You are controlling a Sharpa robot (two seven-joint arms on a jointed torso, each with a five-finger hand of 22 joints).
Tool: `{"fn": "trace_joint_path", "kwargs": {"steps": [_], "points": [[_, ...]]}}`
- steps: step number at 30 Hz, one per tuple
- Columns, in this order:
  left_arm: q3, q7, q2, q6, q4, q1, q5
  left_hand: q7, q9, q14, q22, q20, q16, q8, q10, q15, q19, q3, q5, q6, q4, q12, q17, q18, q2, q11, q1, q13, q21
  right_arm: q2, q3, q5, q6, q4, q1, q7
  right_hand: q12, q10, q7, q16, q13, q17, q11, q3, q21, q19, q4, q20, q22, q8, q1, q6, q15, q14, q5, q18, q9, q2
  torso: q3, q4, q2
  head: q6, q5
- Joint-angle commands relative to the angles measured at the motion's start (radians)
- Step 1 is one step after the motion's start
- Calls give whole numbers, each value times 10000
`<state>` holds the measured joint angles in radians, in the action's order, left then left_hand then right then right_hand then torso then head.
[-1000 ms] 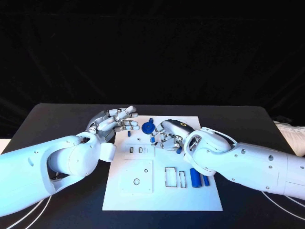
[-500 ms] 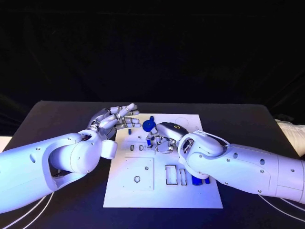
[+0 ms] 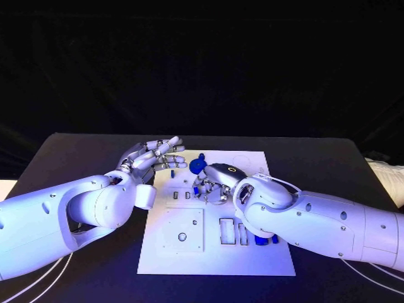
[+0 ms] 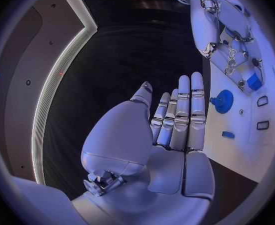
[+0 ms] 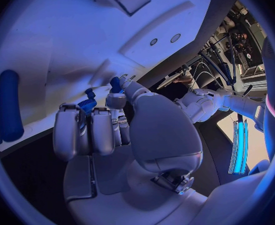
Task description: Assemble the parts on the task board
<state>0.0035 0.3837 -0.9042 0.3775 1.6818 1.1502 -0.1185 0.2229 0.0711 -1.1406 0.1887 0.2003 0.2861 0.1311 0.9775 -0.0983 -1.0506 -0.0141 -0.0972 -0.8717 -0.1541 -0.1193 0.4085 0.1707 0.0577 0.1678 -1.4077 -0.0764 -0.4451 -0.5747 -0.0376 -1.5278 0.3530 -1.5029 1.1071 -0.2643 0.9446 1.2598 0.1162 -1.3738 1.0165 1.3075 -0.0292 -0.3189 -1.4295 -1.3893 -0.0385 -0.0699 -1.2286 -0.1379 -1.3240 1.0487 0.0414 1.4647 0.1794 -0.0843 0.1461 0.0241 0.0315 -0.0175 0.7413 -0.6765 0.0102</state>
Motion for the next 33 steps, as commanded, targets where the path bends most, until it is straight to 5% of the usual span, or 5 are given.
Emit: {"fn": "trace_joint_path", "kwargs": {"steps": [1,18,33], "points": [[6,87,32,-193,-7,3,-38,75,0,83,16,-10,-55,-36,-4,-18,50,11,-47,15,28,65,8,103,61,21,-9,12,-66,68,-13,-132,-284,48,-30,-235,-44,-17,3,25,4,280,-9,-20,8,47,-19,32,9,-46,117,73,7,578,-55,122,0,34,2,4,2,-4,28],[6,77,62,-214,2,2,-38,75,0,83,16,-10,-55,-37,-6,-17,51,9,-48,16,39,67,13,104,58,21,-19,12,-68,135,-43,-178,-471,93,-104,-405,-78,-32,7,49,-21,255,-11,-4,28,70,-31,29,53,-34,162,67,5,574,-80,113,1,67,2,4,0,-67,-45],[5,52,63,-218,0,2,-38,75,0,84,17,-11,-55,-38,-6,-17,52,7,-49,16,46,68,18,104,60,21,-24,13,-70,101,-45,-249,-679,69,-113,-589,-363,-193,65,136,-237,174,-56,138,101,151,-106,6,198,90,399,-70,-27,552,-144,85,-22,314,-2,4,3,-135,-43]]}}
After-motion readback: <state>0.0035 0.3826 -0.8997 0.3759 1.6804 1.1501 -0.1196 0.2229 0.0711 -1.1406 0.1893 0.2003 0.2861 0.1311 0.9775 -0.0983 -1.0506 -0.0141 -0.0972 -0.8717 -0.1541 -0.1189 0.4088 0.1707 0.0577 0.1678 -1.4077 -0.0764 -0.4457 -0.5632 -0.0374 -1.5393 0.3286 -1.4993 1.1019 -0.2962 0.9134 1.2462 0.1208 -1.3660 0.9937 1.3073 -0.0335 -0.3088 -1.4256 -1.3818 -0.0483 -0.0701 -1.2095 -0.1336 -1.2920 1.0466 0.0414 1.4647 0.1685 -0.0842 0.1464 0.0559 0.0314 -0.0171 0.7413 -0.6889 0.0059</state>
